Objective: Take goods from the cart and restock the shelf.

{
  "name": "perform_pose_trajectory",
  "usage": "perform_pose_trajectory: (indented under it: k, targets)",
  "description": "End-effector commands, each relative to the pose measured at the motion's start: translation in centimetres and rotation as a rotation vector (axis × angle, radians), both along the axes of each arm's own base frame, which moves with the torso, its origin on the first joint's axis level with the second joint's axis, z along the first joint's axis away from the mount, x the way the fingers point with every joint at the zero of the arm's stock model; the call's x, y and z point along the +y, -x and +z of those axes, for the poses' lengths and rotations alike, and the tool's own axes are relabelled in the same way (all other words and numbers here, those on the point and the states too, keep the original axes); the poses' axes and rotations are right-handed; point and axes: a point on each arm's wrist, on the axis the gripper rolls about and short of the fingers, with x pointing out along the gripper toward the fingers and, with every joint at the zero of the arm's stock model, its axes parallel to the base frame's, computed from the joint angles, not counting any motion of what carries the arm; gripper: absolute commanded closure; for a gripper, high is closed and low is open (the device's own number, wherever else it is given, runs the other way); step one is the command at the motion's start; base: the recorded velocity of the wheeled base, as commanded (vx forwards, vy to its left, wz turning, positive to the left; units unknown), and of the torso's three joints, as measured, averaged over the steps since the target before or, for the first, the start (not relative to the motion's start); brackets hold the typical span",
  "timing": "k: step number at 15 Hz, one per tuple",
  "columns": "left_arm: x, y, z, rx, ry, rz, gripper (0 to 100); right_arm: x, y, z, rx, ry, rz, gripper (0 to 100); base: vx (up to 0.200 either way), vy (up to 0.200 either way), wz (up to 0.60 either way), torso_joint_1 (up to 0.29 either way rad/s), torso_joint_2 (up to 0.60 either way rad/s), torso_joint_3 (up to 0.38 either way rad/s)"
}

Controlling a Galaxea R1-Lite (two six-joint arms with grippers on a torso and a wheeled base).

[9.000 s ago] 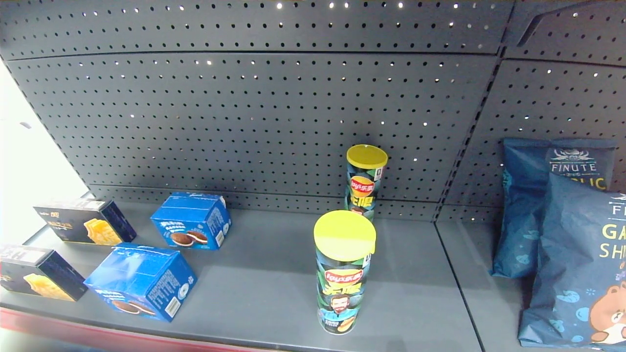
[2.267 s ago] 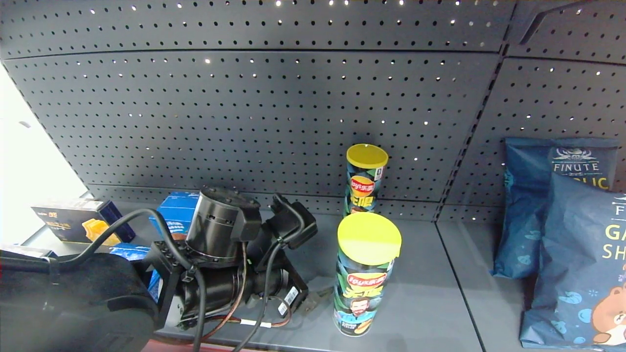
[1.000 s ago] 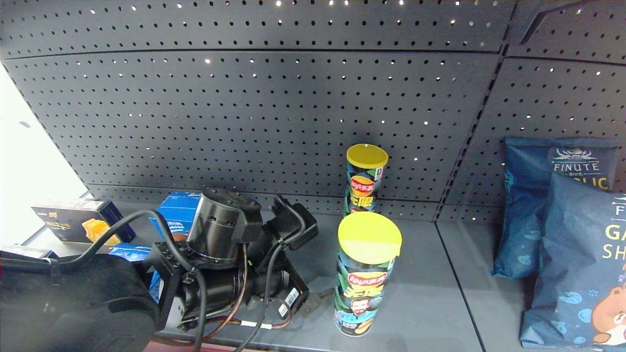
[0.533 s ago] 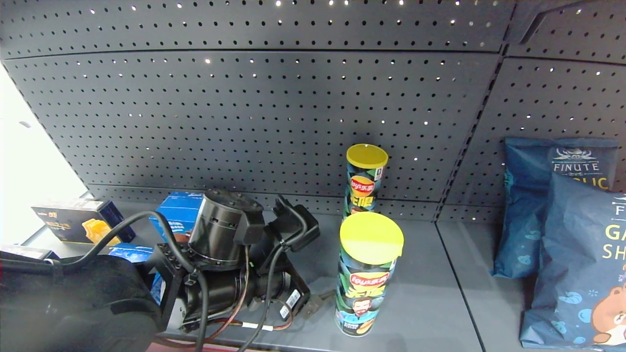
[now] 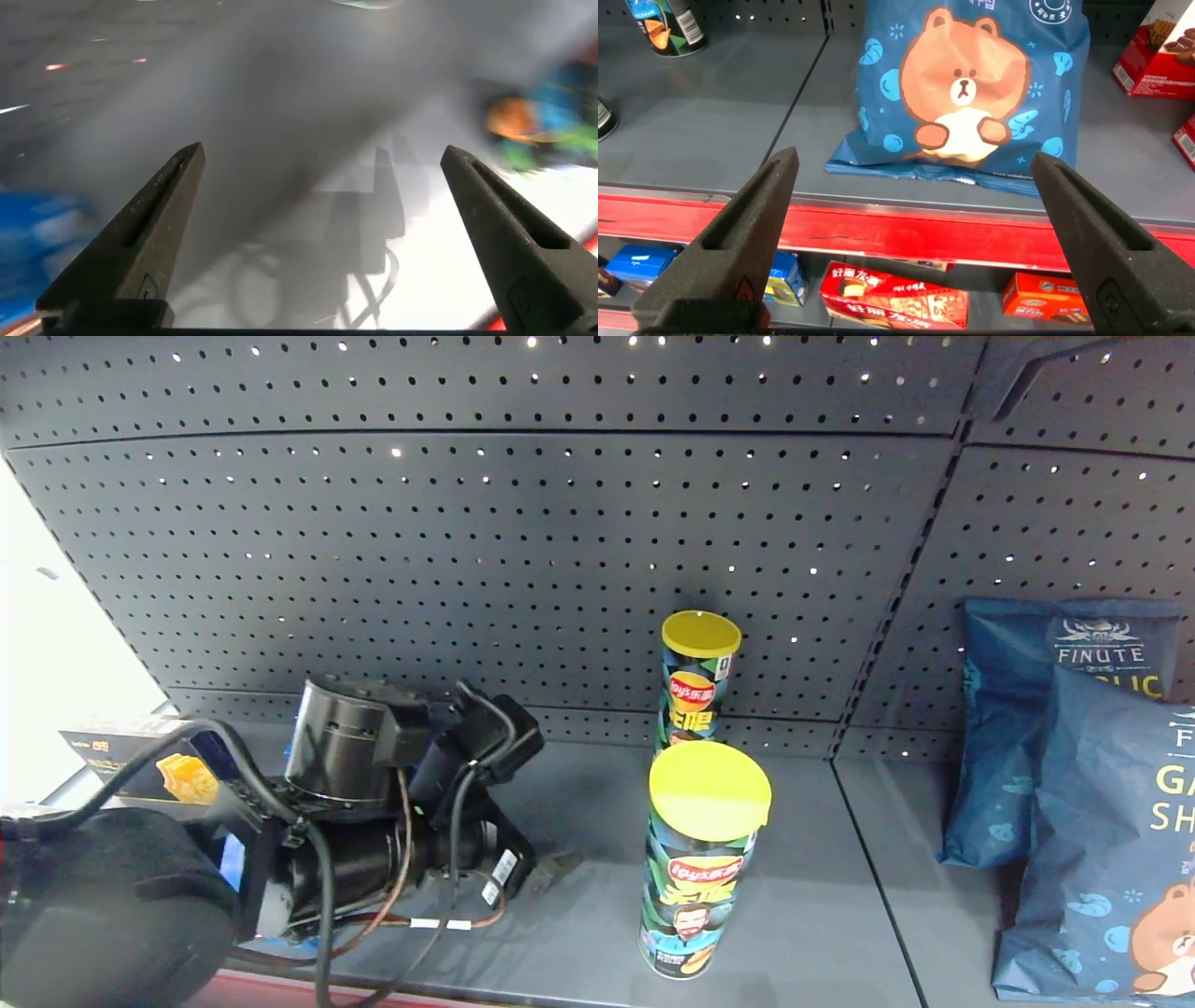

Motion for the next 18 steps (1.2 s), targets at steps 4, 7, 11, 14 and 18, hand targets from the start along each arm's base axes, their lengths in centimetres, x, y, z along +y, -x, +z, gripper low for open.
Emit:
perform_pose_trajectory:
  k: [4, 7, 11, 14, 18]
  targets:
    - [6.3, 4.8, 7.5, -0.255, 0.154, 0.262, 0, 0.0, 0.0, 0.0, 0.001, 0.000, 0.000, 0, 0.000, 0.000, 0.00, 0.000, 0.00, 0.000]
    - [8.9, 10.0, 9.7, -0.366, 0.299, 0.337, 0, 0.0, 0.0, 0.0, 0.001, 0.000, 0.000, 0, 0.000, 0.000, 0.00, 0.000, 0.00, 0.000]
    - [13.0, 17.2, 8.9, -0.516, 0.396, 0.447, 0, 0.0, 0.0, 0.0, 0.001, 0.000, 0.000, 0, 0.000, 0.000, 0.00, 0.000, 0.00, 0.000]
    - [14.5, 20.5, 8.0, -0.599, 0.419, 0.524, 0, 0.0, 0.0, 0.0, 0.001, 0.000, 0.000, 0, 0.000, 0.000, 0.00, 0.000, 0.00, 0.000]
    - [14.8, 21.6, 6.8, -0.616, 0.433, 0.509, 0, 0.0, 0.0, 0.0, 0.001, 0.000, 0.000, 0, 0.000, 0.000, 0.00, 0.000, 0.00, 0.000]
